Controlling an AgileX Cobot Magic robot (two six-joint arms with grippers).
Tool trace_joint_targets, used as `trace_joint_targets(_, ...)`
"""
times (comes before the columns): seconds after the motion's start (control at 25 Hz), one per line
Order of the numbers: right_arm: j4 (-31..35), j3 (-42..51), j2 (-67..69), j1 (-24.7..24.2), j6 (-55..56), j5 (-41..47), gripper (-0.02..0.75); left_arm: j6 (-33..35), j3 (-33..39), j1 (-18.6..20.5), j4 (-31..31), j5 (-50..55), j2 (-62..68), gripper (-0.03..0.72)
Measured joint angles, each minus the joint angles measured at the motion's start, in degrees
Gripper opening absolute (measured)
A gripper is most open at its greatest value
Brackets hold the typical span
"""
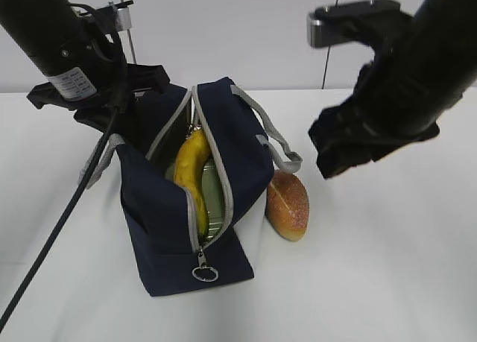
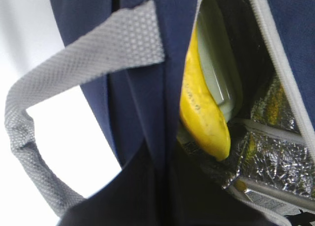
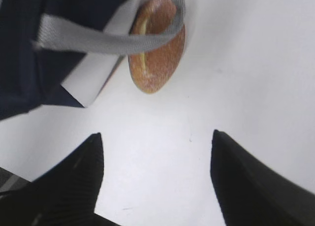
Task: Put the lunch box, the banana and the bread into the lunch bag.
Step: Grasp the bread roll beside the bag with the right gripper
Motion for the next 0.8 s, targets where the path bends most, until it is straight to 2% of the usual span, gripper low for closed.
trace_joint_targets(0.2,0.00,8.85,0.00,0.00,1.47,-7.38,0.516,0.00,0.00,0.00,0.00,0.00,0.00,-0.003)
trace_joint_targets(0.4,0.00,10.27,4.00,0.00,2.46,-15.79,0.517,0.00,0.00,0.00,0.39,0.00,0.00,-0.003)
trace_joint_targets(0.64,2.51,9.62,13.42,-0.23,2.68,-22.72,0.636,0.00,0.00,0.00,1.13,0.31,0.00,-0.003)
trace_joint_targets(0.8,4.09,8.05,18.52,-1.01,2.68,-24.18,0.655,0.00,0.00,0.00,1.55,0.52,0.00,-0.003)
